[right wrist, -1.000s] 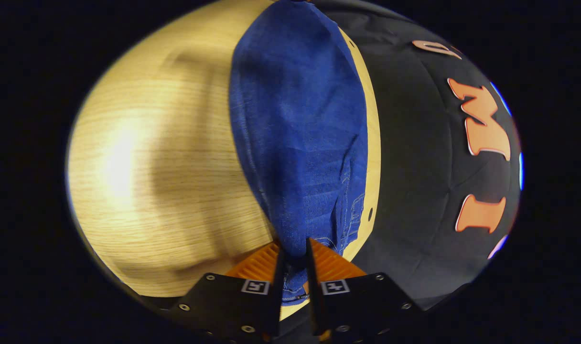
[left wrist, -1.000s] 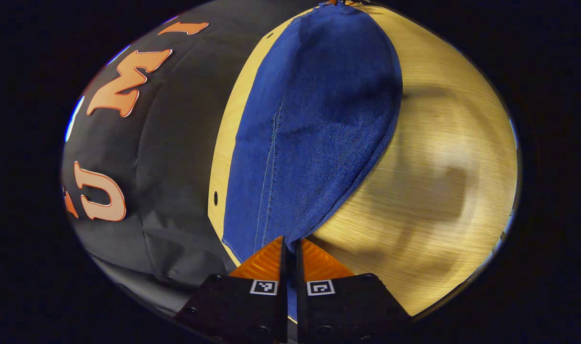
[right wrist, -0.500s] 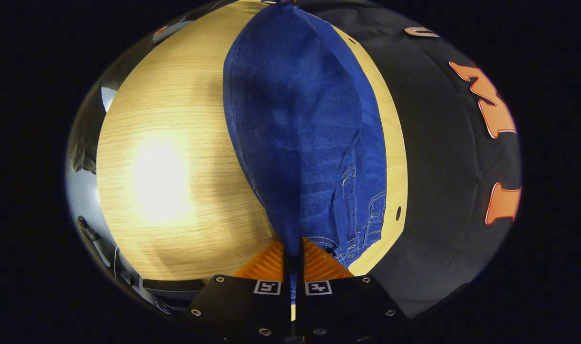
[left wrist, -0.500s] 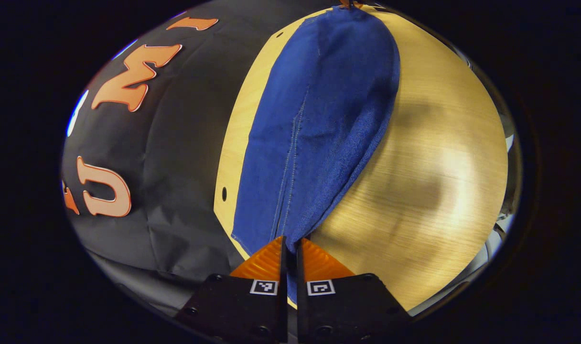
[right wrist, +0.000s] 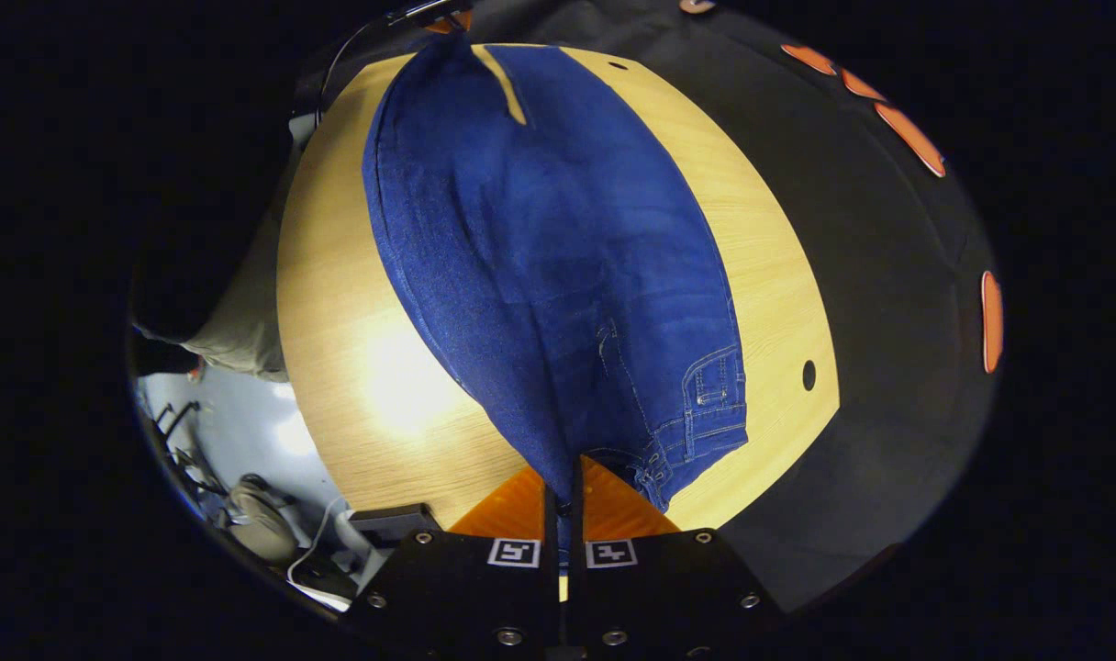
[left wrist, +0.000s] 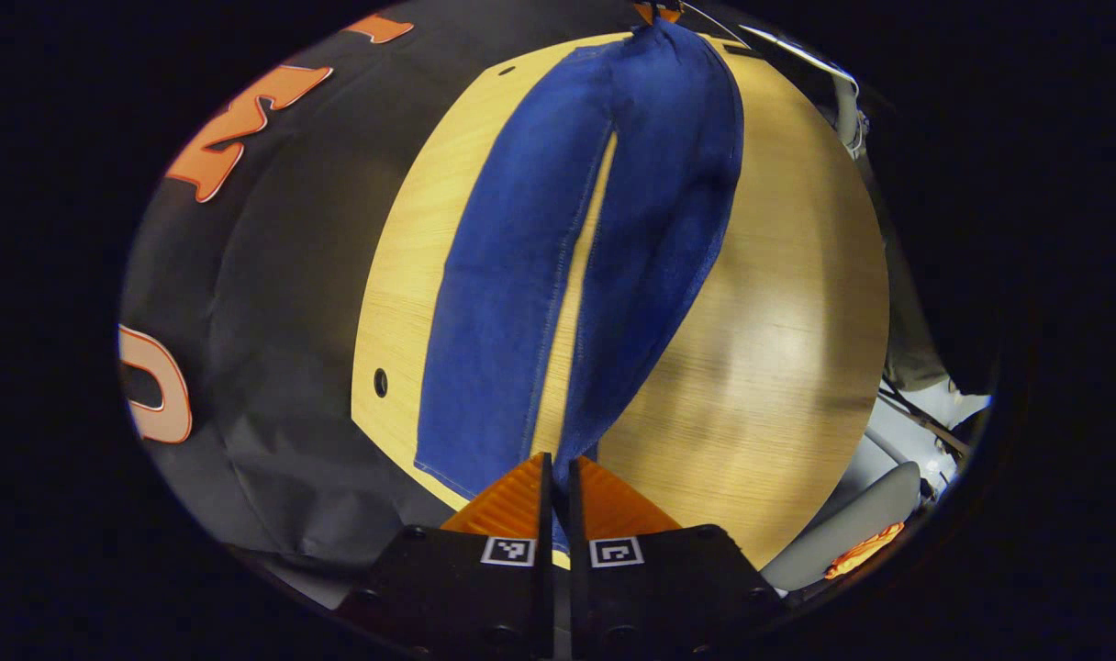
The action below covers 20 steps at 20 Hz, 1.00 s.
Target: Grasp the waist and the cuffs of the jeans and fold them to make the two legs overlap; first hold the waist and fold one-third of the jeans toward the cuffs, then hold the cuffs and fold the remaining one-third in the same direction to finish folding.
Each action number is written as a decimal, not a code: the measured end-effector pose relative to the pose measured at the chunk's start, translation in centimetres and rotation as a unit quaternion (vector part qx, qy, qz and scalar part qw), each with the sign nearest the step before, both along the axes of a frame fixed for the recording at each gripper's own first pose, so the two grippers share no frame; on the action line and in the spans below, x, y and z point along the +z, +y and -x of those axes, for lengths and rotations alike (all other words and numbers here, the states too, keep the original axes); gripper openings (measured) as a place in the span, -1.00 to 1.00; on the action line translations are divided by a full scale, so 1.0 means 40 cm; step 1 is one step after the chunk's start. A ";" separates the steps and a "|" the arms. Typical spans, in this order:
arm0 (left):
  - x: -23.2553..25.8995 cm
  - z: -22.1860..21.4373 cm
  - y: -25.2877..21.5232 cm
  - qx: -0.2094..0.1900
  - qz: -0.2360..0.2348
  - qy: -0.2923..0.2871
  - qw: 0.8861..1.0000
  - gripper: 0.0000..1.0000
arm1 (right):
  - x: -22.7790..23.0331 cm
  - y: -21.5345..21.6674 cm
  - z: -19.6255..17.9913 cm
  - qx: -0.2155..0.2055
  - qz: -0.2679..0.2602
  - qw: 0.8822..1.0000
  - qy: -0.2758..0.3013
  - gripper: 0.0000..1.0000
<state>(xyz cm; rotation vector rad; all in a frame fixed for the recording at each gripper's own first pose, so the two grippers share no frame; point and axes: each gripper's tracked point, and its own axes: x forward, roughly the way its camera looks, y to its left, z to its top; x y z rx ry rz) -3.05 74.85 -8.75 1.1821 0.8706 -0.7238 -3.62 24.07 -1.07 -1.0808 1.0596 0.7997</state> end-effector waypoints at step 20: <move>-0.028 -0.088 -0.034 -0.003 -0.065 0.006 0.998 0.98 | -0.025 -0.053 -0.504 -0.250 -0.008 0.967 0.049 0.98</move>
